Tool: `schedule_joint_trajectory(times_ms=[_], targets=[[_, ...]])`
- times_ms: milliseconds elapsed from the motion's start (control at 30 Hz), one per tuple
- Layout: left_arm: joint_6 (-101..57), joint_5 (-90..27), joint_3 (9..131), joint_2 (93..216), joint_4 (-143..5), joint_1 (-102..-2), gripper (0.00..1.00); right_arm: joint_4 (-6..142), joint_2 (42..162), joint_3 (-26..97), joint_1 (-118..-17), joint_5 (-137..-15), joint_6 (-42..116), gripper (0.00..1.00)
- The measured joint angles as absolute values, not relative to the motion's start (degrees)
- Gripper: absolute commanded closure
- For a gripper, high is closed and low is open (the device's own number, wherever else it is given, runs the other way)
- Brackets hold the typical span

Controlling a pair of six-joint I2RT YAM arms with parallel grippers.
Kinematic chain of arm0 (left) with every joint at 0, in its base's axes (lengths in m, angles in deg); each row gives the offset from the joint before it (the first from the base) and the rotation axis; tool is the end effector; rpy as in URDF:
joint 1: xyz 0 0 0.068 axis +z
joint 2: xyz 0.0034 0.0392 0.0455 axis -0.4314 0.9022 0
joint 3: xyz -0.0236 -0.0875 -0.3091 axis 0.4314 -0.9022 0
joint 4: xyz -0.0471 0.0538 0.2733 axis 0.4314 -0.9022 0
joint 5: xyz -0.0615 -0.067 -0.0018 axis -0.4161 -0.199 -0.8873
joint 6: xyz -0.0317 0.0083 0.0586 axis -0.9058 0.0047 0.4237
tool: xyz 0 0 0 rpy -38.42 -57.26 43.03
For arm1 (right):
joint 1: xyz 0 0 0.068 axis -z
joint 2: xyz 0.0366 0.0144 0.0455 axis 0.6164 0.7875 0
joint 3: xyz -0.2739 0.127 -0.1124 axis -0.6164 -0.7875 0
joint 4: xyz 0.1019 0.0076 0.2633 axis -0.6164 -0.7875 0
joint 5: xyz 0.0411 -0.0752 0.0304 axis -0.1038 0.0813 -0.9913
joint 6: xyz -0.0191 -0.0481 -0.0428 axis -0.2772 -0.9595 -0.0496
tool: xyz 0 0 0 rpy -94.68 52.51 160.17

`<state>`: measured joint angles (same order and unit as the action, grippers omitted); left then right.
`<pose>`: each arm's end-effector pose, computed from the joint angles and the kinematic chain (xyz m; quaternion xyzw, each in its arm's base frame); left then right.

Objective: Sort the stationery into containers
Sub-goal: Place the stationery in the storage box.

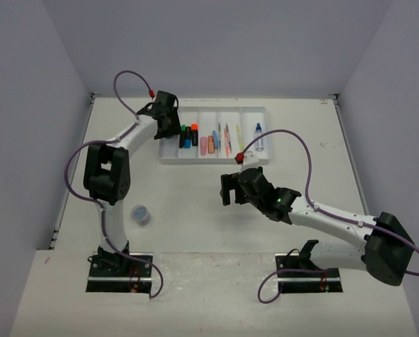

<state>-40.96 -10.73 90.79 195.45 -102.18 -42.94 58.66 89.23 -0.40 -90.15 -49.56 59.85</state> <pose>0.4828 -0.1389 0.2426 -0.1436 0.9358 -0.0295 0.3206 0.1762 0.1988 0.2543 -0.1066 0.8857 0.1714 0.4182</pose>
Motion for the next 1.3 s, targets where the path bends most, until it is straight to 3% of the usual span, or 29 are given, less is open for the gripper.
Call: schedule_joint_trajectory(times_ms=[200, 433, 800, 1167, 1300], targets=[[-40.8, -9.8, 92.1, 195.7, -103.3, -42.9, 0.36, 58.7, 89.2, -0.4, -90.1, -49.6, 59.8, 0.01], [-40.5, -8.5, 93.9, 196.6, -103.8, -42.9, 0.18, 58.7, 89.2, -0.4, -90.1, -49.6, 59.7, 0.01], [-41.8, -8.0, 92.8, 195.0, -104.8, -43.2, 0.07, 58.7, 89.4, -0.4, -90.1, -50.0, 59.7, 0.01], [-66.1, -3.0, 59.6, 151.7, -117.1, -44.7, 0.07, 58.8, 89.8, -0.3, -90.1, -50.4, 59.7, 0.01], [-69.5, -2.6, 47.0, 137.8, -124.2, -45.4, 0.0, 59.1, 89.8, -0.3, -90.1, -50.5, 59.7, 0.01]])
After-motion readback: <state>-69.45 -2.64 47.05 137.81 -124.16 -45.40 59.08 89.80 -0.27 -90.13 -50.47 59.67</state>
